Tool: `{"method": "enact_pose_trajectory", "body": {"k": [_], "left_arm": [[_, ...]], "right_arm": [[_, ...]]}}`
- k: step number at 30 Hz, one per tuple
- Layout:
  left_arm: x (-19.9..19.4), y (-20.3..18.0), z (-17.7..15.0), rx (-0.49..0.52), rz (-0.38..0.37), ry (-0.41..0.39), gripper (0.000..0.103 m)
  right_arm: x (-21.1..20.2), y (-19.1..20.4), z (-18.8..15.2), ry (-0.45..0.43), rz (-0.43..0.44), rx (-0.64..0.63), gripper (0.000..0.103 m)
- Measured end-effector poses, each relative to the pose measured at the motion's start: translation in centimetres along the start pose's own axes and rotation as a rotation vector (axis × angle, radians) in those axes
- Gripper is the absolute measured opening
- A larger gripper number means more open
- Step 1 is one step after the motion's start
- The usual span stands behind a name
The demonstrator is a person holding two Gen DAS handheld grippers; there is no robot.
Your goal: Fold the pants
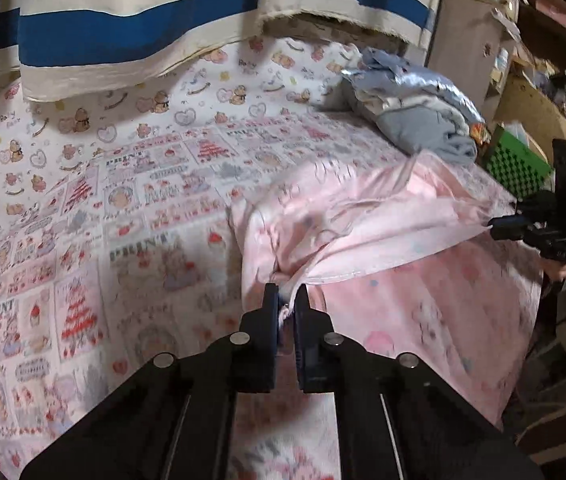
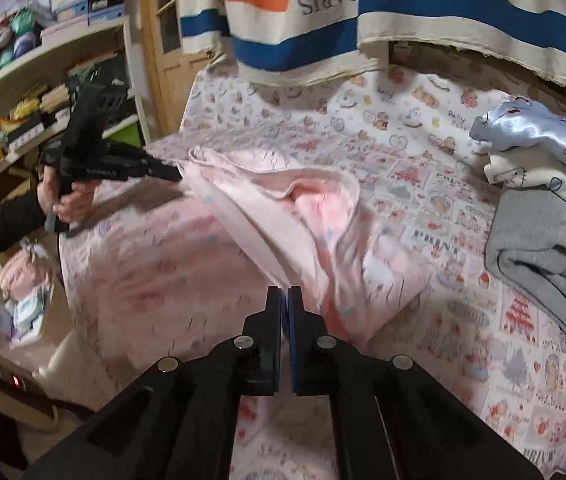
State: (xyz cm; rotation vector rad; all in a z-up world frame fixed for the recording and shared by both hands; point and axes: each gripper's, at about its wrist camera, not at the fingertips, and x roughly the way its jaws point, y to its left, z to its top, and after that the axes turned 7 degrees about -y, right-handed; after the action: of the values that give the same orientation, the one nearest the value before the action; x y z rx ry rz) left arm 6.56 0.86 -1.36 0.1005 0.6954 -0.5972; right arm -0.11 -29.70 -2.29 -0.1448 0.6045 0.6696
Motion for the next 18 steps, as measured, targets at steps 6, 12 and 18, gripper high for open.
{"method": "enact_pose_trajectory", "body": {"k": [6,12,18], "left_arm": [[-1.2,-0.5,-0.9,0.029,0.013,0.006,0.021],[-1.8,-1.8,0.5,0.081,0.063,-0.092,0.055],[1.5,-2.8,0.3,0.139,0.119,0.016,0.054]], "right_arm": [[-1.1,1.5,-0.8,0.03,0.048,-0.038,0.003],[-1.5,0.8,0.7,-0.048,-0.051,0.002,0.004],[0.9,0.4,0.2,0.053,-0.127,0.035,0.005]]}}
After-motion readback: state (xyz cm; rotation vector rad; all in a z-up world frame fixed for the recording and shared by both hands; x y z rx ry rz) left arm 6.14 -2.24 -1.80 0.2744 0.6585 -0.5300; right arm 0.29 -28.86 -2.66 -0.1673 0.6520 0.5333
